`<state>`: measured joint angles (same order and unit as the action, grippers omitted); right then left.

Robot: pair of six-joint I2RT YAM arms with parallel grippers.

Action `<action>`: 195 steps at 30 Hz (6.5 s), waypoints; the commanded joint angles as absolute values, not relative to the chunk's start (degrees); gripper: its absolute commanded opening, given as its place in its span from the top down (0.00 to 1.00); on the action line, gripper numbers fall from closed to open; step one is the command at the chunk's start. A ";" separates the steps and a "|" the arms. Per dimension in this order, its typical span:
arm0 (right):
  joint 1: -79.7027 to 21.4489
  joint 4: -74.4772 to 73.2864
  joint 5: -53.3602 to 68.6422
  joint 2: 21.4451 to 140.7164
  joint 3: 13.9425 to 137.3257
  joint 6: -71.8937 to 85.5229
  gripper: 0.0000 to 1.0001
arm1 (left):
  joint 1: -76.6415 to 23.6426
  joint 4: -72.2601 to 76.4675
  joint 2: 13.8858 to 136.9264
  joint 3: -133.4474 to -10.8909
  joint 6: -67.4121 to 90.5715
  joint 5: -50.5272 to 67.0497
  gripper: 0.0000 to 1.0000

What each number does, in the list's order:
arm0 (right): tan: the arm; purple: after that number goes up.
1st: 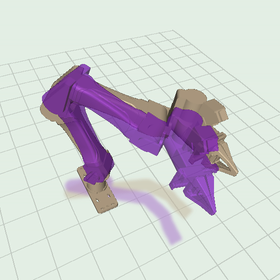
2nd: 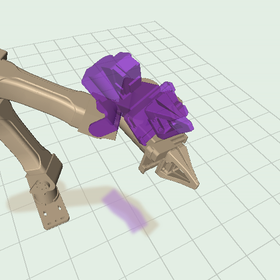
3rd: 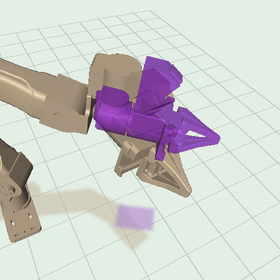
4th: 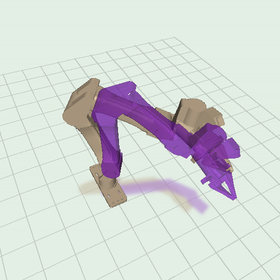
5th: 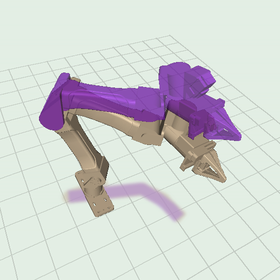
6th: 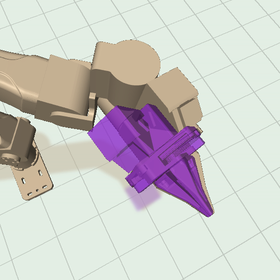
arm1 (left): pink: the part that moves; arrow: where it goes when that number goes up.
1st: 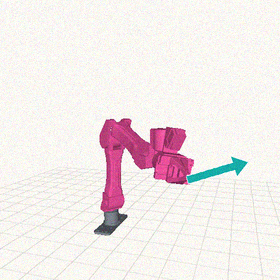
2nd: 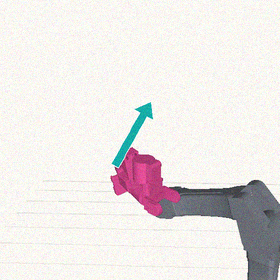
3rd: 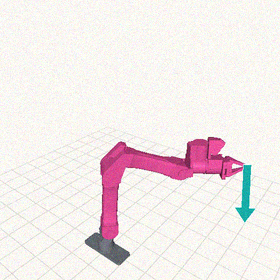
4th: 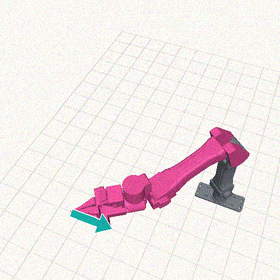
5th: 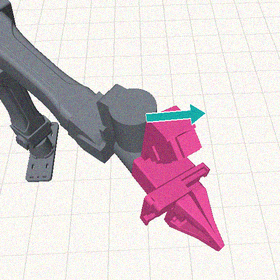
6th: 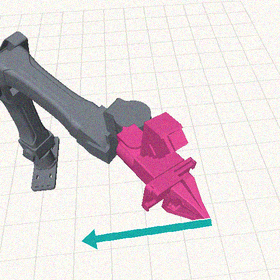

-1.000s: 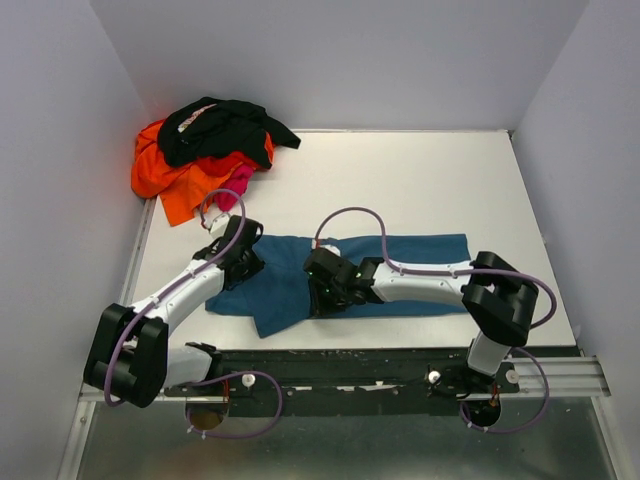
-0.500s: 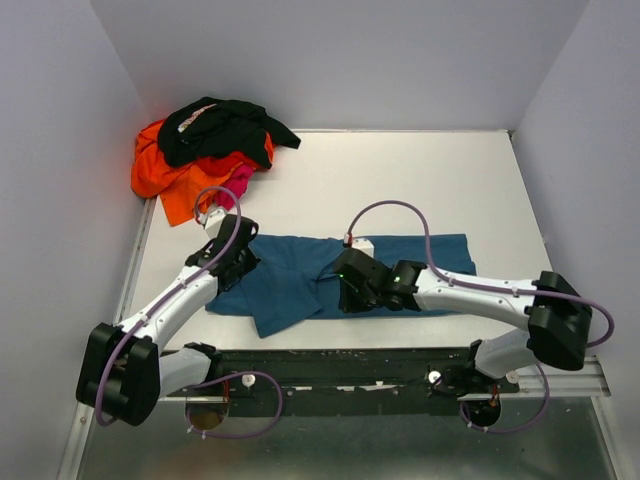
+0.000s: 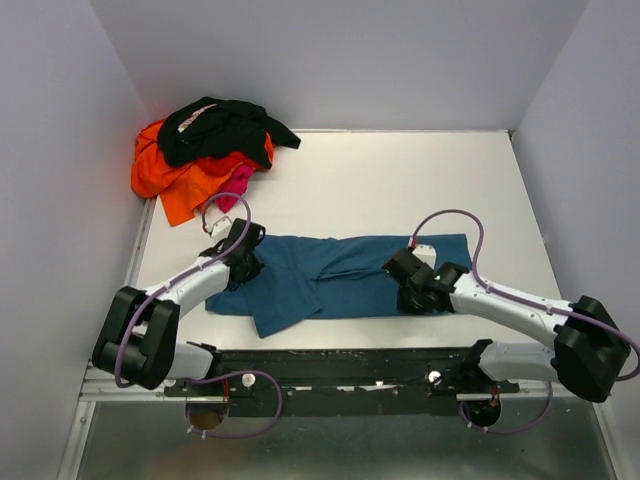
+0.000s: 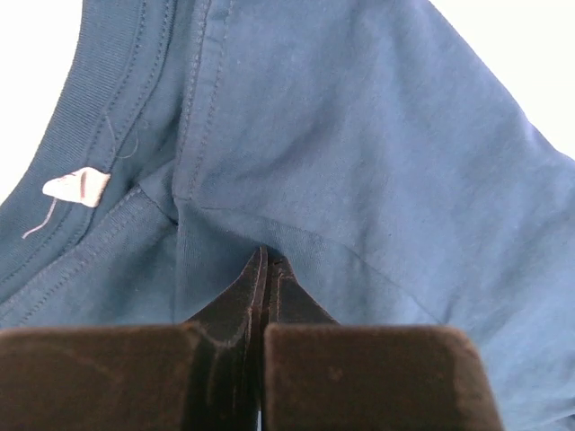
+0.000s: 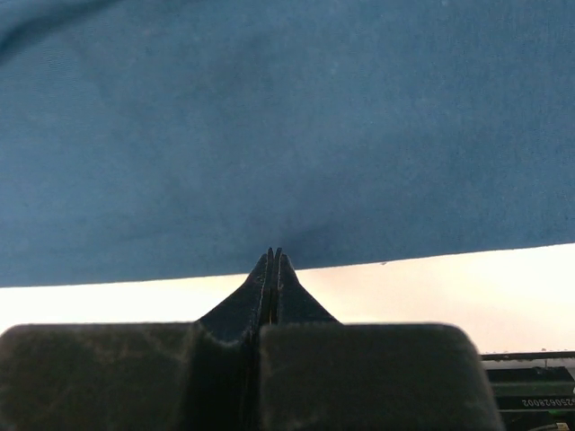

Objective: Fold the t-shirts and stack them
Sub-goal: Rotate the tshirt 90 degrees, then grab the bottom of the folded rectangular tshirt with both arms

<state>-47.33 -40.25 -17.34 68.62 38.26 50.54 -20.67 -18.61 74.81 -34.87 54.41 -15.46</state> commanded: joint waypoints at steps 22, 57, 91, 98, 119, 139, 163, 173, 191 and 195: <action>-64.16 -18.12 -1.59 97.47 54.22 50.11 0.99 | -28.92 -23.44 127.15 -89.34 49.67 -6.25 1.00; -52.11 -24.97 2.55 83.04 38.13 46.93 0.99 | -24.43 -25.23 159.61 -143.53 49.49 5.89 1.00; -25.84 -33.49 -0.97 100.80 76.11 29.97 0.99 | -32.96 -12.21 103.70 -71.37 45.26 -5.44 1.00; -25.05 -33.75 -2.02 108.53 78.83 31.38 0.99 | -32.87 -15.73 111.43 -77.42 44.30 -7.82 1.00; -20.30 -34.27 1.58 124.71 92.36 36.30 0.99 | -25.49 -23.64 136.48 -104.13 41.04 -5.36 1.00; -23.02 -29.79 7.73 85.55 56.03 30.85 0.58 | -31.37 -19.43 97.85 -68.43 37.96 -8.79 0.09; -36.47 -34.02 13.89 63.37 26.10 40.96 0.59 | -53.17 -20.48 68.81 -29.80 63.36 3.34 0.37; -36.65 -33.93 14.23 62.31 27.51 40.43 0.59 | -54.67 -15.92 68.03 -24.61 67.23 6.68 0.47; -36.83 -35.77 12.57 60.91 25.93 41.57 0.99 | -55.11 -26.28 64.87 -24.88 66.09 4.22 0.53; -36.83 -35.59 13.36 60.38 24.96 41.75 0.99 | -55.20 -24.17 63.46 -23.56 67.41 5.01 0.62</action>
<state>-36.42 -34.17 13.54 61.41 26.55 40.99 -54.89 -21.32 64.64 -25.30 66.61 6.00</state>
